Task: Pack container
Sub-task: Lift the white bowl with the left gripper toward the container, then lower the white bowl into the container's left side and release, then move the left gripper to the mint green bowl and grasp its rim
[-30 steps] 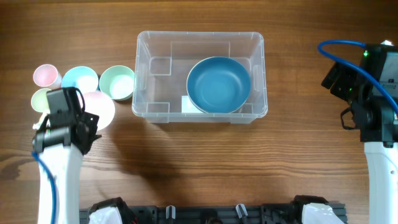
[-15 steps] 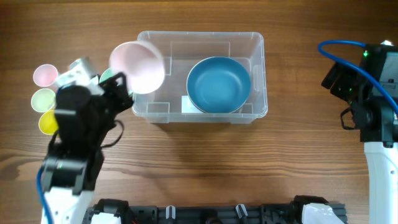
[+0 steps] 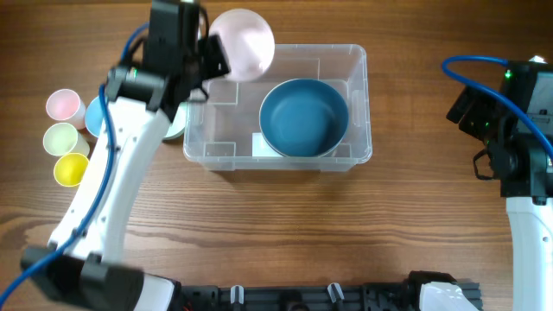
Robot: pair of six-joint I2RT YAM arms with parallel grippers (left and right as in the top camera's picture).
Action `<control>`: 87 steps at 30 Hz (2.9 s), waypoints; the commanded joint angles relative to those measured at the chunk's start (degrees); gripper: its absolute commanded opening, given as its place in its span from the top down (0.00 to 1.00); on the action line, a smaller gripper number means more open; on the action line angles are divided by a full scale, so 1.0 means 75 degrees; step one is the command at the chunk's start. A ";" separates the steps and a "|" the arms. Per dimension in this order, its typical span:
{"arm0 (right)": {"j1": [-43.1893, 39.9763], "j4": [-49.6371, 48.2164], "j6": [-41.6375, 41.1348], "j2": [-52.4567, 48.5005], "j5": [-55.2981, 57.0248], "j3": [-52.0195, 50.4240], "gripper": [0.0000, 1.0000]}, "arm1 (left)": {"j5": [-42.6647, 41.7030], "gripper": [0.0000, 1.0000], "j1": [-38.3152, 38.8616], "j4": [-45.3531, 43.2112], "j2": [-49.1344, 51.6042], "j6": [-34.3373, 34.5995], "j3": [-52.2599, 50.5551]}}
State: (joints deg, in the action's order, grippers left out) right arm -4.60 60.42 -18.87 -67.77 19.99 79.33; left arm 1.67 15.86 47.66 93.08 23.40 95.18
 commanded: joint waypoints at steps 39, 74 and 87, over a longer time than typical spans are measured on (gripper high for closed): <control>-0.0017 -0.0015 -0.0108 -0.0035 0.0152 0.0079 0.00 | 0.1160 0.66 0.0000 0.0542 0.3308 0.0029 0.0816; -0.0017 -0.0020 -0.0105 -0.0035 0.0152 0.0079 0.00 | -0.0114 0.68 -0.3153 0.3249 0.1049 0.2643 -0.0344; -0.0017 -0.0017 -0.0108 -0.0038 0.0149 0.0079 0.01 | -0.0705 0.61 -0.3168 -0.0143 0.1049 0.4150 -0.3436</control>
State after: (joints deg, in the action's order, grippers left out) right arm -4.60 60.42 -18.87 -67.83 19.99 79.33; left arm -2.09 -7.94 49.84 100.68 49.84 73.32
